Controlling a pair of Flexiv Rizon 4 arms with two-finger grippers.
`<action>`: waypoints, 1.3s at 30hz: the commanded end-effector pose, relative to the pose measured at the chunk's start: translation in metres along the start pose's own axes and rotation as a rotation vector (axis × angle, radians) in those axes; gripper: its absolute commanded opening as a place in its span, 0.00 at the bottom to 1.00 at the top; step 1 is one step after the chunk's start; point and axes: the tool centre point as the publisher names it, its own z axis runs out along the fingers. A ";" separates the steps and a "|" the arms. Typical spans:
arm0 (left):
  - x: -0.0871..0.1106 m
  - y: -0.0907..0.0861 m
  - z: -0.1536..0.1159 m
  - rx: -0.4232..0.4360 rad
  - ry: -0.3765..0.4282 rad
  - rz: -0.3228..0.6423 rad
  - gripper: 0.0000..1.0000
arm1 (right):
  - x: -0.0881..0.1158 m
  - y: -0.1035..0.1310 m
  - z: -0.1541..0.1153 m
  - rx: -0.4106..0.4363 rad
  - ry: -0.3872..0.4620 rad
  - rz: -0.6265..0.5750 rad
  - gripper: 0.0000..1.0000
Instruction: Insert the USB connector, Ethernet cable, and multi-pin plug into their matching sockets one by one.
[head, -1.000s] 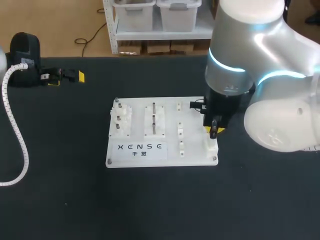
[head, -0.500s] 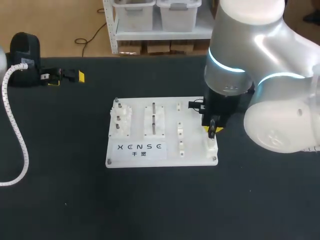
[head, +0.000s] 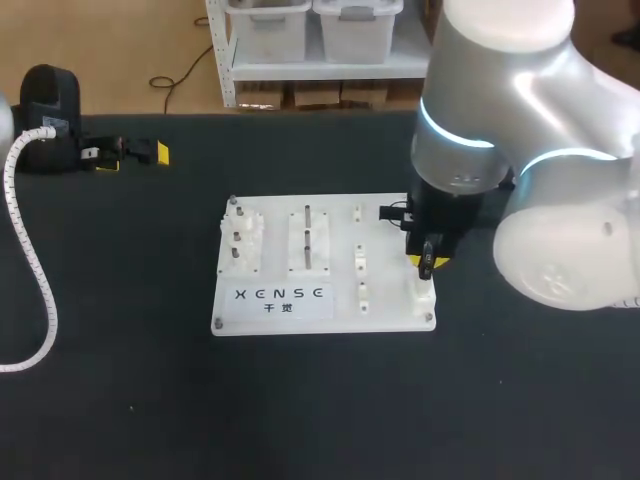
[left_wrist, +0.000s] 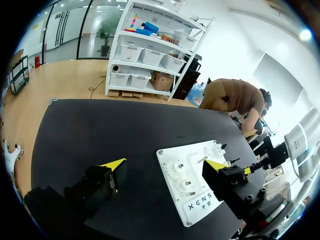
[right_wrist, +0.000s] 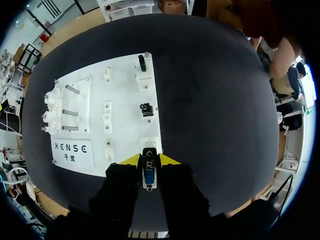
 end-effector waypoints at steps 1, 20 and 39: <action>0.000 0.000 0.000 0.000 0.000 0.000 1.00 | 0.002 -0.002 -0.003 -0.005 -0.012 0.001 0.00; 0.000 0.000 0.000 0.000 0.000 0.000 1.00 | 0.001 -0.001 0.003 0.000 -0.006 0.006 0.00; 0.000 0.000 0.000 0.000 0.000 0.000 1.00 | -0.005 -0.002 0.004 0.009 -0.020 -0.027 0.00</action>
